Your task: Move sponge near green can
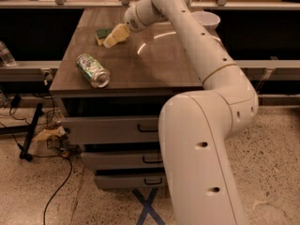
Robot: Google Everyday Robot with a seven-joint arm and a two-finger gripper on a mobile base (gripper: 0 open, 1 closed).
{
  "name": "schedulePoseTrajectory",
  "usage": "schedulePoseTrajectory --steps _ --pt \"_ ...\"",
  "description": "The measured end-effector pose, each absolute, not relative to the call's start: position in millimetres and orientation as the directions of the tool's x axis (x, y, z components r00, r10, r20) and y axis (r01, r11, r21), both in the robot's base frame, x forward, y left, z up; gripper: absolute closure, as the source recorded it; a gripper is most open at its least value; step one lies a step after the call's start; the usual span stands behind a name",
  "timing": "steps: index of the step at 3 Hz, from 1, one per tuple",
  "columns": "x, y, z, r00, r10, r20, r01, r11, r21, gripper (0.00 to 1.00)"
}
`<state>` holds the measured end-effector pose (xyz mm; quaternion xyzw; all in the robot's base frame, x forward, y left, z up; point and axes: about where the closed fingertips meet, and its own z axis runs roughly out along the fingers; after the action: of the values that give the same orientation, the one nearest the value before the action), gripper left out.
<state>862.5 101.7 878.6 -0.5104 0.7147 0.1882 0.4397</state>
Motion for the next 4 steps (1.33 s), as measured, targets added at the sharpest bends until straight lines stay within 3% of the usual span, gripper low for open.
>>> schedulePoseTrajectory --steps 1,3,4 --pt "875.4 134.0 859.1 -0.181 -0.534 -0.826 -0.885 0.456 -0.100 0.04" --pt "892.7 129.4 844.4 -0.248 -0.490 -0.836 -0.852 0.521 -0.053 0.49" --pt "898.3 94.9 869.7 -0.213 -0.477 -0.852 -0.823 0.558 -0.107 0.80"
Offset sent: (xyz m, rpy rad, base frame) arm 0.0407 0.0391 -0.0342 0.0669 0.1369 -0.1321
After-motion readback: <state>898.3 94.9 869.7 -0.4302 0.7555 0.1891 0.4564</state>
